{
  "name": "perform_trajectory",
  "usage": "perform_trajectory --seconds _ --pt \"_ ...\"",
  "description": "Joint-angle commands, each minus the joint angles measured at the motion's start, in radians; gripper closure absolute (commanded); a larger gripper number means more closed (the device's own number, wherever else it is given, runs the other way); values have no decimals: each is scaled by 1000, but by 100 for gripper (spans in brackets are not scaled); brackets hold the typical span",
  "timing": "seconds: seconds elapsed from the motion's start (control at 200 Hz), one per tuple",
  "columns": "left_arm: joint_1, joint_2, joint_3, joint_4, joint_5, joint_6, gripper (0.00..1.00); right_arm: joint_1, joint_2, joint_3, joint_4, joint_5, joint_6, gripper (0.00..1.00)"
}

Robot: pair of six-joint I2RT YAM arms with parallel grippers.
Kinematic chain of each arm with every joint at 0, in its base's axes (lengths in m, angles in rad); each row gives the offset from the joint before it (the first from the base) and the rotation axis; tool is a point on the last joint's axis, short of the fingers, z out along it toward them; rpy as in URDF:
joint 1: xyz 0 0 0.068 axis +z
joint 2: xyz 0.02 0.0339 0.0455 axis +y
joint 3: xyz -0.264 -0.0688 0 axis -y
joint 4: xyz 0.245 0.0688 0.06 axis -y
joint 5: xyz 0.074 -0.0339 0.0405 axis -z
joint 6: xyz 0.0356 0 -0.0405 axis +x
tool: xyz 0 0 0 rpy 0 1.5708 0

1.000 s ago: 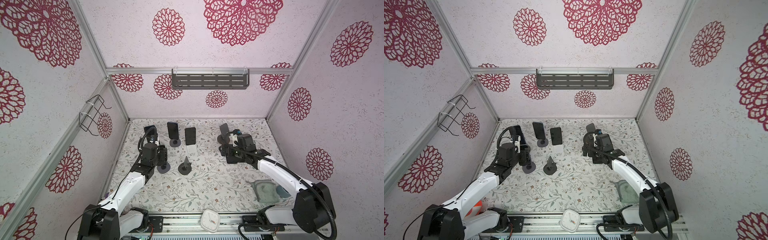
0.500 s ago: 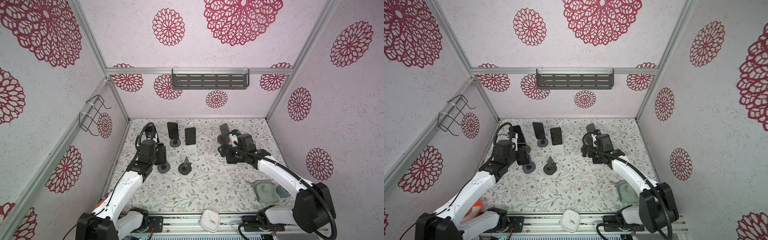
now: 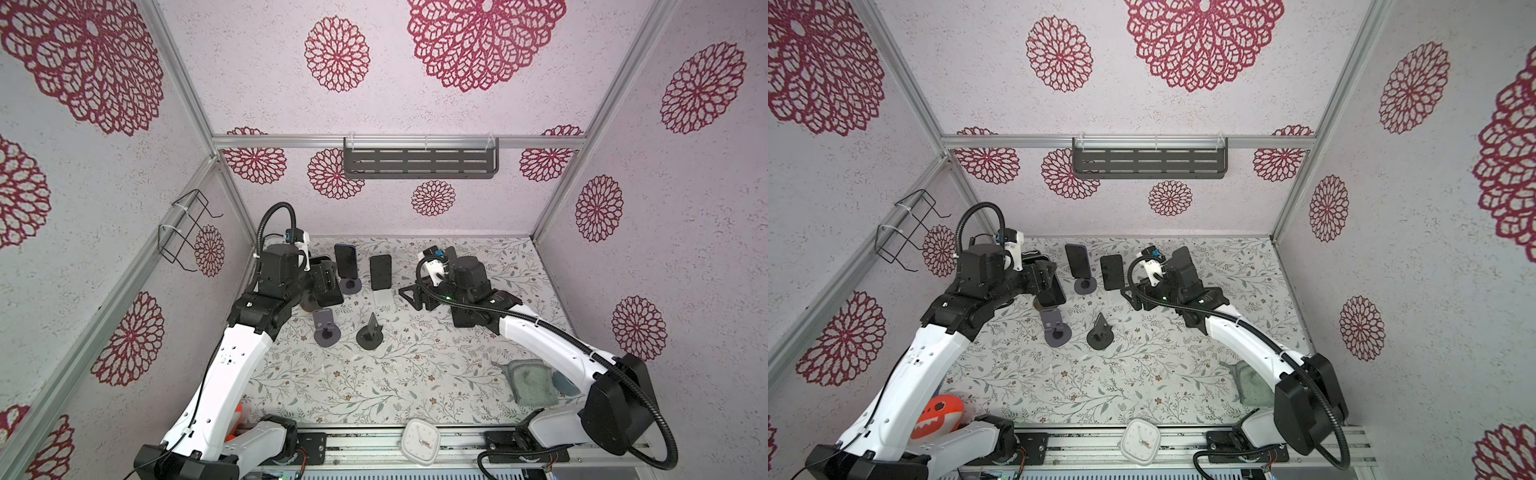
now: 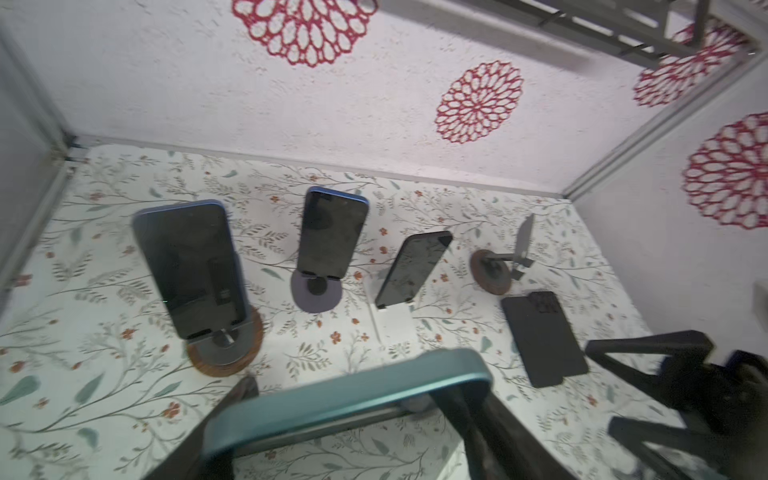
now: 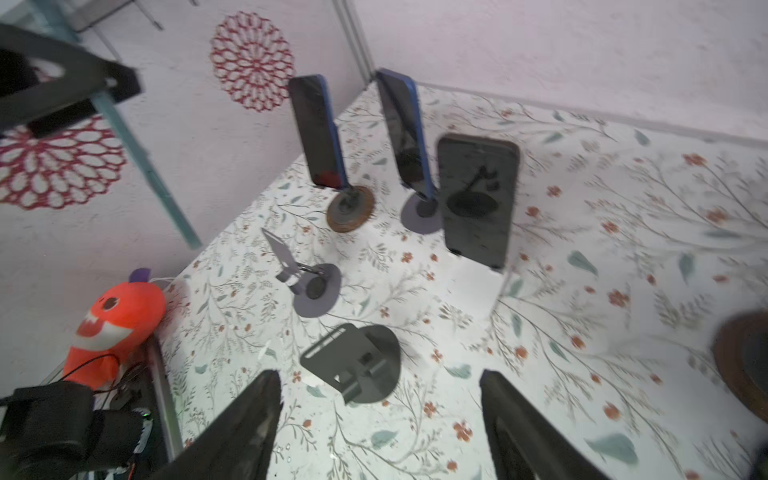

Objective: Remove the phone from the phone stand
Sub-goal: 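Lift the teal-edged phone with the left gripper while the right gripper approaches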

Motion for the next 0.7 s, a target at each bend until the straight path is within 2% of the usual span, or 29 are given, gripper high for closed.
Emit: perform_trajectory --seconds 0.0,0.1,0.335,0.425,0.5,0.695 --pt "-4 41 25 -4 162 -69 42 49 38 59 131 -72 24 31" --pt "-13 59 22 41 215 -97 43 92 87 94 173 -77 43 35" --pt "-48 84 15 79 225 -120 43 154 191 152 239 -89 92 33" --pt "-51 79 5 102 237 -128 43 157 218 163 257 -105 110 36" --pt "-51 78 -1 112 235 -129 44 159 235 167 272 -129 130 45" --pt "-51 82 -22 149 245 -131 43 159 240 156 319 -147 178 84"
